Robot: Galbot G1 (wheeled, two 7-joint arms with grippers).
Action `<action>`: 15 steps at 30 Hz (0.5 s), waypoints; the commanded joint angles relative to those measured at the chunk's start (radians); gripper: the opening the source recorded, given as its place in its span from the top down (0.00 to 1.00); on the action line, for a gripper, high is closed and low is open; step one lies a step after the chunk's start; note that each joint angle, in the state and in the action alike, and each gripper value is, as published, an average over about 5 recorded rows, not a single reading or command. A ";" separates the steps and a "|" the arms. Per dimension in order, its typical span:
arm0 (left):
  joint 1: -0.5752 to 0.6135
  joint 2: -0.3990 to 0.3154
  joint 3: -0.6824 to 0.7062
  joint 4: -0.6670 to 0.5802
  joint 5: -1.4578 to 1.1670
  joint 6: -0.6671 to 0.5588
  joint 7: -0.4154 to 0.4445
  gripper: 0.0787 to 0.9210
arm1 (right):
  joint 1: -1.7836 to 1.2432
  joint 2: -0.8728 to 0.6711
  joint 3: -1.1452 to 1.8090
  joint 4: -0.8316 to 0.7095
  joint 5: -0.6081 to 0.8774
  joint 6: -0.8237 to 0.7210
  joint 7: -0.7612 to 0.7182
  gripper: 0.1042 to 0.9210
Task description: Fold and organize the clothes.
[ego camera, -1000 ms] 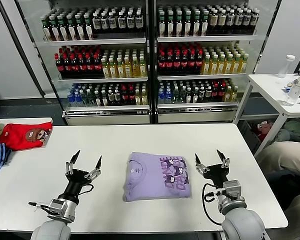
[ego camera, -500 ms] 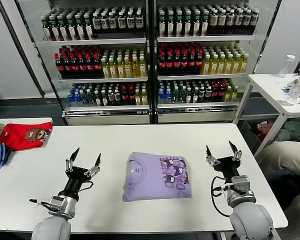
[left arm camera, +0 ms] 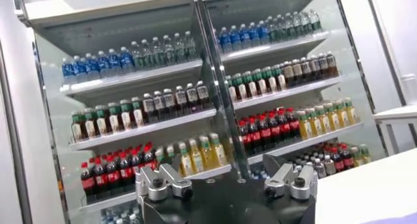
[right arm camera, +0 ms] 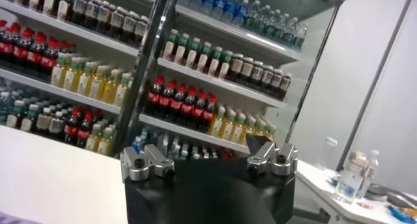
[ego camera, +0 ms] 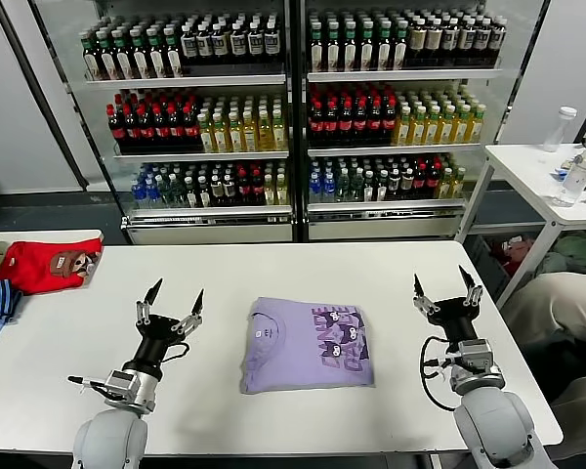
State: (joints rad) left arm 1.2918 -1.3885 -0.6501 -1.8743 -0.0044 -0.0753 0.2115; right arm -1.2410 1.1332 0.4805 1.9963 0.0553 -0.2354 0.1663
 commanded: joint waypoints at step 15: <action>-0.038 0.019 0.023 0.003 0.005 0.048 0.015 0.12 | 0.067 0.008 -0.017 -0.132 -0.031 0.067 -0.006 0.12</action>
State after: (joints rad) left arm 1.2670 -1.3716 -0.6402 -1.8673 -0.0066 -0.0671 0.2261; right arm -1.1918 1.1442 0.4654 1.8993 0.0307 -0.1822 0.1611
